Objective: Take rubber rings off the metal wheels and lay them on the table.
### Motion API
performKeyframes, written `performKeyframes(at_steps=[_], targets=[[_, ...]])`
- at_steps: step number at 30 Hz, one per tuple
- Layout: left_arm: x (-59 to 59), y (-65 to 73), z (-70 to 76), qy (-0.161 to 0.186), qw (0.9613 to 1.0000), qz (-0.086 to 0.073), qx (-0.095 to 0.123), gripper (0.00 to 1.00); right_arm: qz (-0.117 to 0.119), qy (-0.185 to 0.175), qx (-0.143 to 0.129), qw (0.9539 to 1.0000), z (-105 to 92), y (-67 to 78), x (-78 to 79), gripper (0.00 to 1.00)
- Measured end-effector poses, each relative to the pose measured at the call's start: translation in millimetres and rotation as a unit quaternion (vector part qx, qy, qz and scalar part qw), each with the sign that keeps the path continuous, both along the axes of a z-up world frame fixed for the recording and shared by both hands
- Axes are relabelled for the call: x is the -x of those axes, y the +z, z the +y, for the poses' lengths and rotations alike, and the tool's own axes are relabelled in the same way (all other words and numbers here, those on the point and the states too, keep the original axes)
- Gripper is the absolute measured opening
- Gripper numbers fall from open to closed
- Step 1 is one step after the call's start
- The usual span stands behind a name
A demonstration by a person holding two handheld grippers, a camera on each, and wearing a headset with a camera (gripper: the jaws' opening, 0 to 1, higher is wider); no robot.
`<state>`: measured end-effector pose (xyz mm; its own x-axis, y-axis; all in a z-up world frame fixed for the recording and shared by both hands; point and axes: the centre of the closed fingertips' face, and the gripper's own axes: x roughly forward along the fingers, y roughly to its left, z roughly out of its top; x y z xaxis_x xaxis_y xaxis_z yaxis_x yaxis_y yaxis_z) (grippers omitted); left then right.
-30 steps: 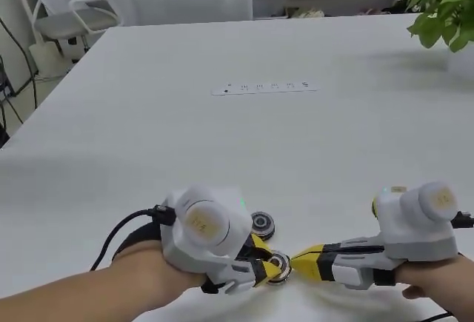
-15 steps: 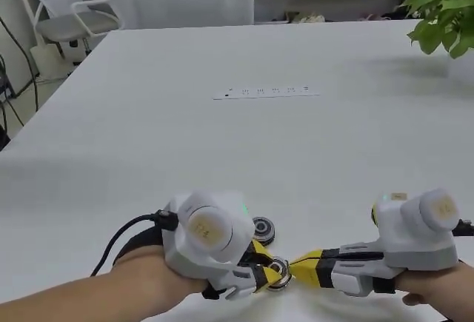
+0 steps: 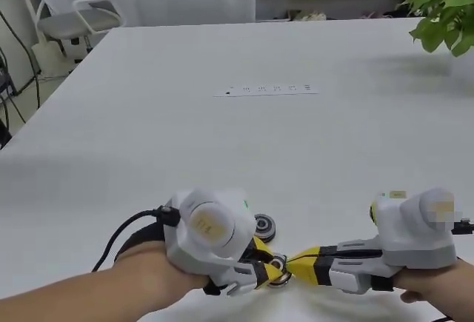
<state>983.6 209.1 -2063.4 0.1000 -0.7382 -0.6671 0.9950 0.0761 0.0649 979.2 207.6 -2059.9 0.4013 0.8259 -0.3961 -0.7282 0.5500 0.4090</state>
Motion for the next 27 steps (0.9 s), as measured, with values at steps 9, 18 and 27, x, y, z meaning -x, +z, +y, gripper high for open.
performKeyframes(at_steps=[9,18,27], targets=[[0.2,0.0,-0.2,0.000,1.0000,0.000,0.000,0.07,-0.010,0.008,-0.002,0.9999,3.0,1.4,0.4,0.00],[0.8,0.1,-0.7,0.000,1.0000,0.000,0.000,0.07,-0.017,0.014,-0.005,0.9997,5.6,3.0,1.7,0.00],[1.0,0.6,-0.8,0.000,1.0000,-0.001,0.001,0.07,-0.021,0.021,0.001,0.9996,5.3,1.1,2.4,0.00]])
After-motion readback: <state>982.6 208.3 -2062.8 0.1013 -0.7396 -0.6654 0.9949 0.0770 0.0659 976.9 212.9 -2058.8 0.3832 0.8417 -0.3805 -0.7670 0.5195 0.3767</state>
